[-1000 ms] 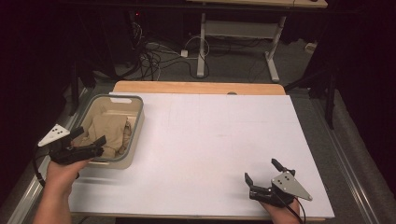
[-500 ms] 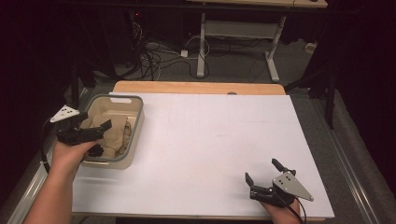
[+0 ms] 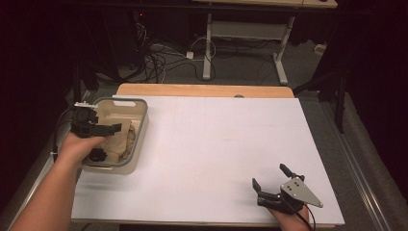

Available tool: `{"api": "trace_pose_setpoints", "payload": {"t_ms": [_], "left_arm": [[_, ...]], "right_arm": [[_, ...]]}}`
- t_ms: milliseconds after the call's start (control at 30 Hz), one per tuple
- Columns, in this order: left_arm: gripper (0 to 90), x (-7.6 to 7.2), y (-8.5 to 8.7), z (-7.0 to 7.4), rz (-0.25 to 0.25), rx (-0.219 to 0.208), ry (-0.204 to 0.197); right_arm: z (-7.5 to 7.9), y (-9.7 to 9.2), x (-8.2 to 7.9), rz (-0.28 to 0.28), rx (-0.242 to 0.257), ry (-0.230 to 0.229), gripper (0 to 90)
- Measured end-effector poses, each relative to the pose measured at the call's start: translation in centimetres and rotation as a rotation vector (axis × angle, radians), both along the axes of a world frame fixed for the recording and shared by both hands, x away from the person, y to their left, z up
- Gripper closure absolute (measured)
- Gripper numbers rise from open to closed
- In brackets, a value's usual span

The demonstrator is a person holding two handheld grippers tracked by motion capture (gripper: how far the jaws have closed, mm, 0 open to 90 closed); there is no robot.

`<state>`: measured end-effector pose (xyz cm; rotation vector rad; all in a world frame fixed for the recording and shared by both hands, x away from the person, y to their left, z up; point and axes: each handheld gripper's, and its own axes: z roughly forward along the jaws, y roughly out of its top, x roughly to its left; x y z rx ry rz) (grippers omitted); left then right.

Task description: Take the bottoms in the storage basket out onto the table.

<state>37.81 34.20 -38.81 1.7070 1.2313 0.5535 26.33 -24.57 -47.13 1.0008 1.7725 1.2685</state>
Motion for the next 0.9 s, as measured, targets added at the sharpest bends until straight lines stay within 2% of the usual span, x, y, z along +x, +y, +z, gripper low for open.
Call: {"api": "trace_pose_setpoints", "payload": {"t_ms": [33,67,100,133,267,467,600,700,733,767,833,900], "left_arm": [[0.0,0.0,0.0,0.0,0.0,0.0,0.0],[0.0,0.6,-0.1,0.1,0.017,0.039,0.019],[0.0,0.6,-0.1,0.1,0.017,0.039,0.019],[0.0,1.3,-0.2,0.2,0.016,0.069,0.074],[0.0,2.9,-0.3,-0.2,0.001,0.082,0.167],[0.0,5.1,-0.6,-0.9,-0.009,0.149,0.324],[0.0,5.9,-0.8,-1.4,-0.024,0.176,0.397],[0.0,6.5,-1.1,-2.0,-0.026,0.218,0.466],[0.0,6.6,-1.1,-2.2,-0.03,0.217,0.485],[0.0,6.8,-1.0,-2.4,-0.028,0.195,0.51],[0.0,7.0,-1.0,-2.6,-0.021,0.188,0.524],[0.0,7.2,-1.2,-3.1,-0.007,0.231,0.571]], "right_arm": [[0.0,0.0,0.0,0.0,0.0,0.0,0.4],[0.0,0.0,0.0,0.001,-0.001,0.0,0.4],[-0.1,0.0,0.0,0.0,-0.001,0.0,0.4],[-0.1,0.1,0.0,0.001,-0.002,0.0,0.4],[-0.1,0.0,0.0,0.003,-0.003,0.001,0.4],[0.0,0.0,0.0,0.003,0.002,0.001,0.4],[0.0,0.0,0.0,0.005,0.001,0.002,0.4],[0.0,0.1,-0.1,0.006,0.0,0.0,0.4],[0.0,0.1,-0.1,0.007,-0.001,0.0,0.4],[0.0,0.1,-0.1,0.007,-0.001,0.0,0.4],[0.0,0.1,-0.1,0.007,-0.001,0.0,0.4],[0.0,0.1,-0.2,0.01,0.001,-0.001,0.4]]}}
